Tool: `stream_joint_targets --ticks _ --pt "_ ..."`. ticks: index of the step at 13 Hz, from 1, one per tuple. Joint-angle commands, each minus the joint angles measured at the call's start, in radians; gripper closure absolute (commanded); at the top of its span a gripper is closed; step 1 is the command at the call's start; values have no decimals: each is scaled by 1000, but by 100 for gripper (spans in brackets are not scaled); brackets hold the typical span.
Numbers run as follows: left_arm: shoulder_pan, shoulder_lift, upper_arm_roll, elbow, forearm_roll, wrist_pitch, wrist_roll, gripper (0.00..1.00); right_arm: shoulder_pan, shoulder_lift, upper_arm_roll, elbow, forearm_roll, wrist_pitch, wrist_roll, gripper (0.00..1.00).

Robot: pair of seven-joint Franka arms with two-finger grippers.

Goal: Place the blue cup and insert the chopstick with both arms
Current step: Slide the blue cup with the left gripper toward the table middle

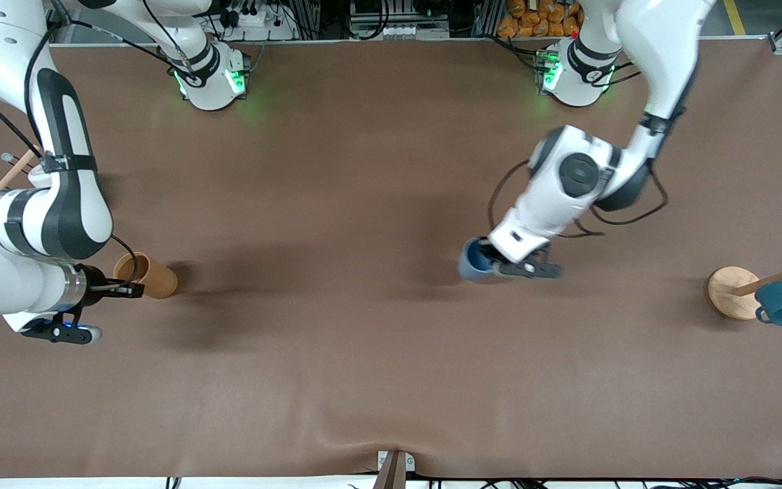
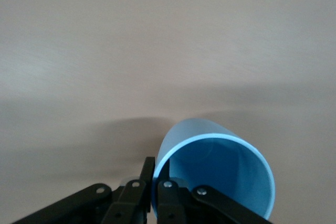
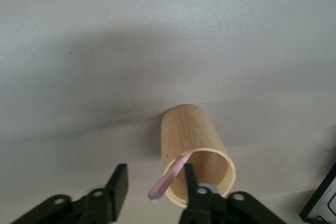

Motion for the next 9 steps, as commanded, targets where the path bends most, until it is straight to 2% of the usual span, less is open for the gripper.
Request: stream_joint_targets --ticks 1,3,4,6,8,9 --pt "-114 85 8 102 18 -28 -159 100 0 -3 7 -2 -11 -22 17 67" --pt "-208 152 11 171 19 -39 -291 100 0 -3 7 0 -11 -25 17 69" --pt "-243 171 17 191 19 -41 -325 100 0 -3 7 0 -11 -23 17 76" --pt "-277 188 21 207 19 -41 -349 100 -2 -3 7 0 -12 -22 17 98" --pt "-280 189 21 201 27 -54 -389 100 -2 -6 7 1 -12 -22 15 100" --pt "-286 189 19 202 27 -68 -414 88 -2 -9 7 3 -14 -22 15 100"
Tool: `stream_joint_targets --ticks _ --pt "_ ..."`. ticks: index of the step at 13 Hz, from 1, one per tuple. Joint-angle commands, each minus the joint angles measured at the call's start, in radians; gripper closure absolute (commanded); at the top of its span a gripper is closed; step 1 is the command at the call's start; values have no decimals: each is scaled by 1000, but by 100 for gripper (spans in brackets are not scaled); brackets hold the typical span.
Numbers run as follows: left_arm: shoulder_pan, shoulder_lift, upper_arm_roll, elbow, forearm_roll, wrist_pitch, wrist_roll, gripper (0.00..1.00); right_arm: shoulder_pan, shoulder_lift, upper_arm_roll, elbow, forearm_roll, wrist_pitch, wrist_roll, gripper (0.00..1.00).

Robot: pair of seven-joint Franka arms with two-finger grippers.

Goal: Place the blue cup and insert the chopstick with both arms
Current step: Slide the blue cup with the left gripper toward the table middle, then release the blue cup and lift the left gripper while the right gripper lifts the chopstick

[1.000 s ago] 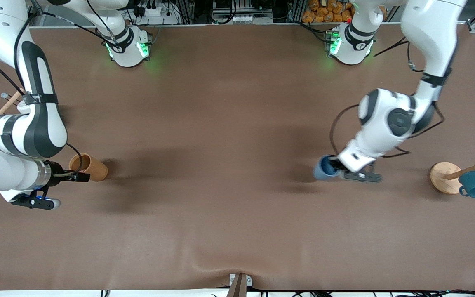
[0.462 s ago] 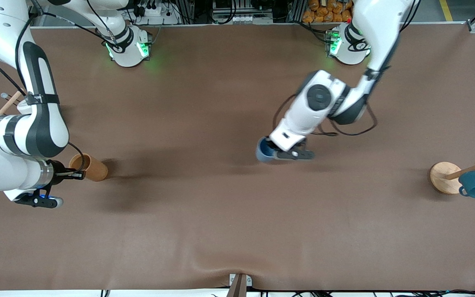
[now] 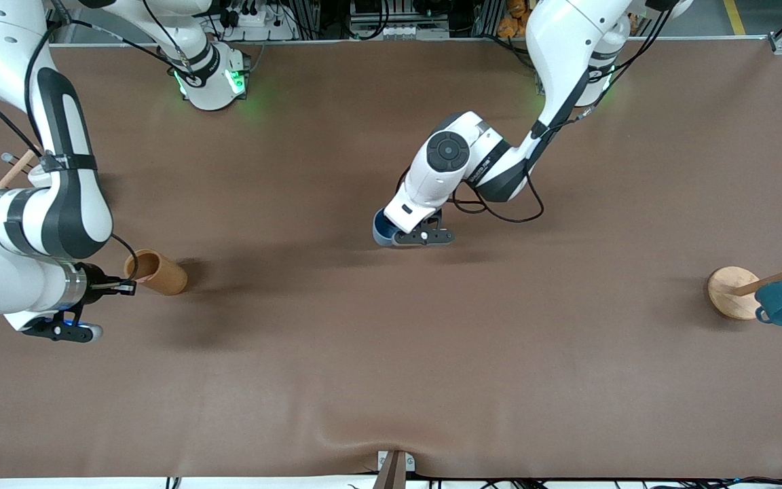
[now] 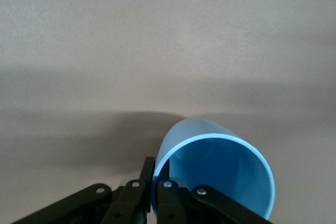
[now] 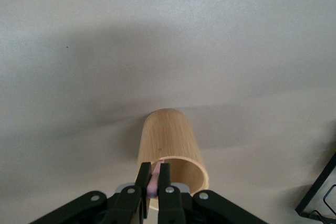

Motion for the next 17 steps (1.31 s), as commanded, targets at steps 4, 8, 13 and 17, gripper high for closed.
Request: stream_joint_targets --ticks 4,8,13,17 --pt "1 -50 8 98 46 -242 -58 0 -3 -41 6 7 -7 -30 15 100" --pt "90 -122 11 284 47 -538 -63 0 2 -110 7 14 -10 -80 1 100" --pt "329 -309 10 295 49 -600 -47 0 75 -170 15 95 -10 -130 -2 100" --pt "453 -412 8 295 49 -724 121 0 213 -176 15 152 -8 -131 3 100"
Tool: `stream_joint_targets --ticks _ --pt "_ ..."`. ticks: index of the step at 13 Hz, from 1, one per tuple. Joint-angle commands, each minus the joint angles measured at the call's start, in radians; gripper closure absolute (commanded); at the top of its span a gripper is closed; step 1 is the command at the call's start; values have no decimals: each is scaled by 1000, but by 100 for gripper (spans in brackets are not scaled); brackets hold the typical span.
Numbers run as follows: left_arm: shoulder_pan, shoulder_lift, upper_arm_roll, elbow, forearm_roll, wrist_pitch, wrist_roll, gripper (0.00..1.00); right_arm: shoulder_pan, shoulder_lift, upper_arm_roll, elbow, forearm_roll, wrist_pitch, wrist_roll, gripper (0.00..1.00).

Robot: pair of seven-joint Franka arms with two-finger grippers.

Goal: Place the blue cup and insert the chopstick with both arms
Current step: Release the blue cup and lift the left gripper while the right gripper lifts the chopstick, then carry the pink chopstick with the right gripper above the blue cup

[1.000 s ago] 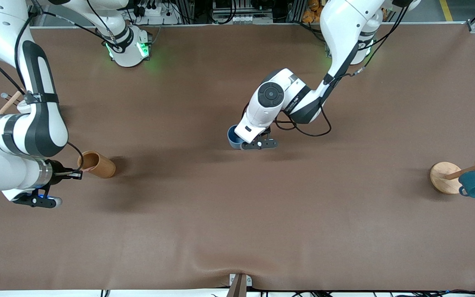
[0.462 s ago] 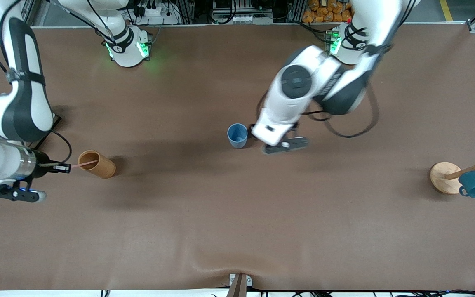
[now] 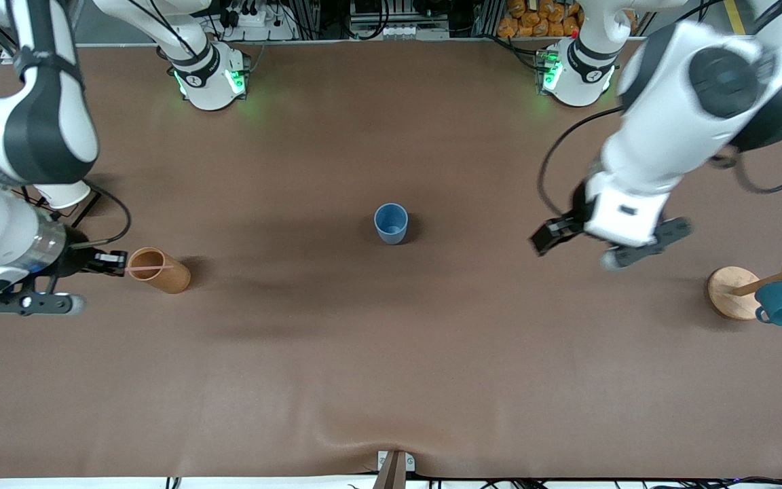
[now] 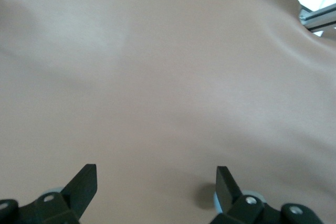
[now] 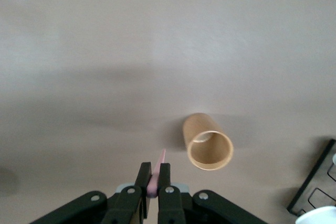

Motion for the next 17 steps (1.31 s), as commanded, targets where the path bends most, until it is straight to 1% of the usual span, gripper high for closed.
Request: stream_joint_targets --ticks 1,3,4,5,7,10,12,15,16,17 --pt "85 -80 -12 -17 19 -82 141 0 128 -4 -6 21 -15 -5 13 100" --pt "124 -127 1 -23 20 -160 316 0 237 -2 -7 21 -16 25 19 100" --pt "124 -144 39 -23 22 -195 370 0 281 -2 -7 21 -16 51 33 100" --pt "118 -162 71 -28 20 -234 404 0 315 -2 -6 21 -13 76 56 100" --pt "123 -184 80 -29 20 -271 453 0 404 -4 -6 21 -13 117 129 100" --pt "124 -198 122 -31 20 -282 542 0 534 4 -7 6 -13 180 284 100" --pt "121 -199 151 -31 20 -280 578 0 601 9 -7 -14 -18 226 376 100" --pt "123 -199 151 -26 16 -280 584 0 694 13 -7 -69 -62 275 515 100" --pt "126 -193 148 -22 8 -276 581 0 710 15 -7 -83 -84 277 546 100" --pt "126 -192 148 -20 8 -274 581 0 714 19 -7 -88 -84 277 565 100"
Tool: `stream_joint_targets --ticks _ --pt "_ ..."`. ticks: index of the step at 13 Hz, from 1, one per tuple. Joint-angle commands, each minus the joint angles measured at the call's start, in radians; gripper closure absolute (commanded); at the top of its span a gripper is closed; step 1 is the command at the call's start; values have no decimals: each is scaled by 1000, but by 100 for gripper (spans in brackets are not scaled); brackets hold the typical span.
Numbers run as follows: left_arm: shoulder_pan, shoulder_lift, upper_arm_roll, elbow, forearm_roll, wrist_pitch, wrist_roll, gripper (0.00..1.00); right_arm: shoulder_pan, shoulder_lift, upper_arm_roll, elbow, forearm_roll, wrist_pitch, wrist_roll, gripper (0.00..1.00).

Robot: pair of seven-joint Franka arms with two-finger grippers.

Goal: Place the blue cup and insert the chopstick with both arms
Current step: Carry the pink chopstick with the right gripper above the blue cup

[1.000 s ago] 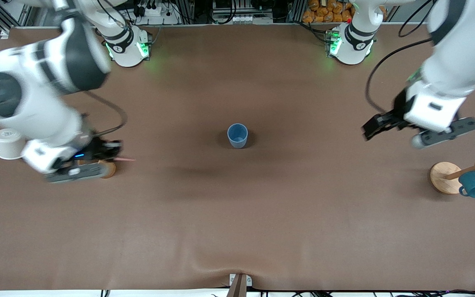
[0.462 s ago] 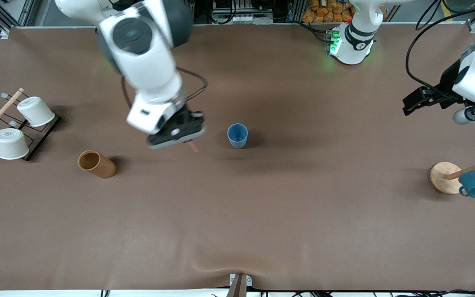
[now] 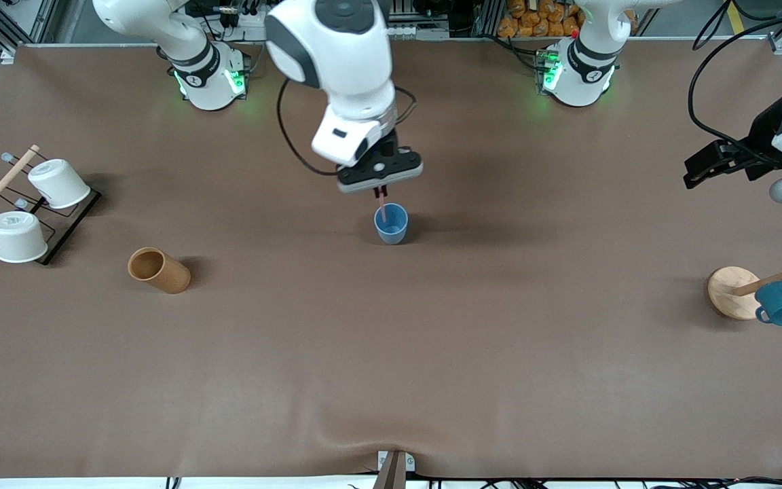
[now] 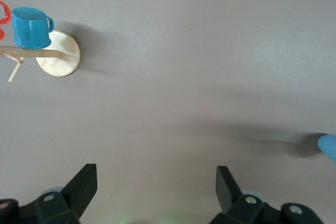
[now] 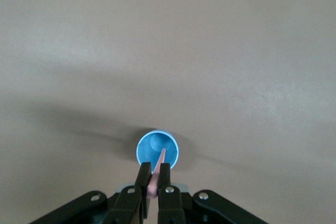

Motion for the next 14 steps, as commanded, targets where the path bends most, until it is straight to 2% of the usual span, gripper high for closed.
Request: stream_joint_targets --ticks 1,6,14 --pt "1 -16 -3 -8 7 2 11 0 23 5 -12 -23 -25 16 62 100" --pt "3 -24 -1 -17 3 -1 10 0 36 56 -10 -23 -25 77 119 100" --pt "2 -24 -8 -20 -3 -10 1 0 61 120 -10 -46 -22 82 176 100"
